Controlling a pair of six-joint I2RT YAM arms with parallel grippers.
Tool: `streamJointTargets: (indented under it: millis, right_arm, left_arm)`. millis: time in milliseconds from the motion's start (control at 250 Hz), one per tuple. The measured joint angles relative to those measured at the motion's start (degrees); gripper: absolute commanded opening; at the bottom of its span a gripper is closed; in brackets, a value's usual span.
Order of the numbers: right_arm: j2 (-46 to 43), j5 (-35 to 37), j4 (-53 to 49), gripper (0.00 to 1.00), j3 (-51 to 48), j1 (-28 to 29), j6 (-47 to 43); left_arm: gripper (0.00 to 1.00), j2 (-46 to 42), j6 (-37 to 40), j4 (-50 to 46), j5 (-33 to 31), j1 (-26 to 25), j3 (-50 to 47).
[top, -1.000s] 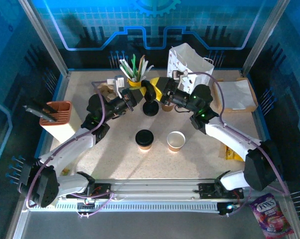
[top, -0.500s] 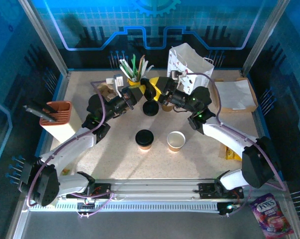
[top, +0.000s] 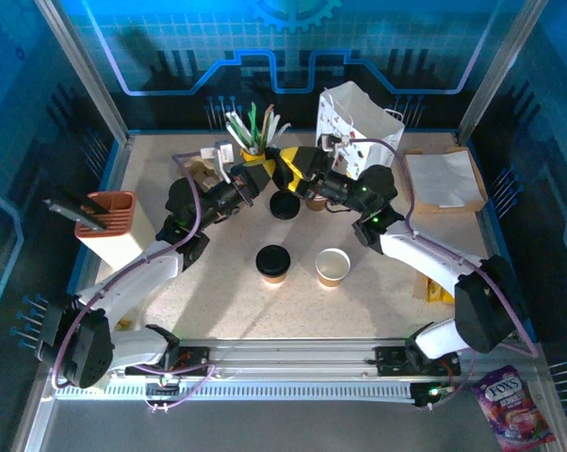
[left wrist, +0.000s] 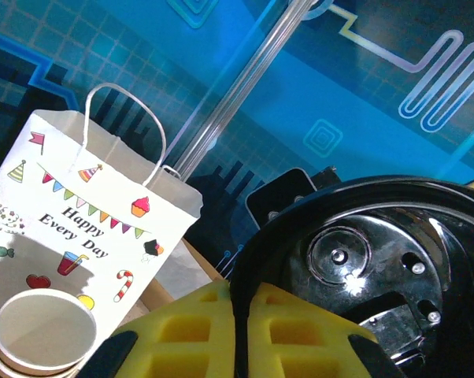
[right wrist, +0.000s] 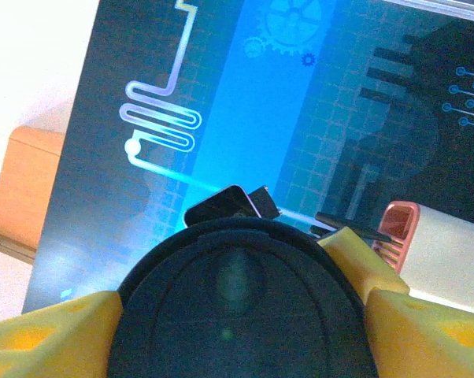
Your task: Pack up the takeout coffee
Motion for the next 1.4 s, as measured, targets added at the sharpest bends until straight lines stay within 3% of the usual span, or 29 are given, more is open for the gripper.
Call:
streamJointTargets:
  millis: [348, 823, 1095, 1227, 1399]
  right_arm:
    - [0.24, 0.35, 0.44, 0.63, 0.0, -0.04, 0.02]
    - [0.52, -0.13, 1.64, 0.58, -0.02, -0.81, 0.24]
    - [0.46, -0.63, 1.9, 0.57, -2.08, -5.27, -0.55]
    - [-1.18, -1.66, -3.06, 0.57, -5.4, -8.81, -4.76]
    - [-8.52, -1.49, -20.24, 0.57, -8.22, -12.17, -19.15]
  left_arm:
    - [0.12, 0.0, 0.24, -0.35, -0.68, 0.0, 0.0]
    - [0.43, 0.07, 1.29, -1.79, -2.21, 0.0, -0.11]
    - [0.7, -0.09, 1.36, -3.23, -3.67, 0.0, -1.97]
    - [0.73, -1.7, 1.92, -8.35, -4.81, 0.0, -2.56]
    - [0.75, -3.85, 3.78, -18.71, -5.62, -0.13, -2.21]
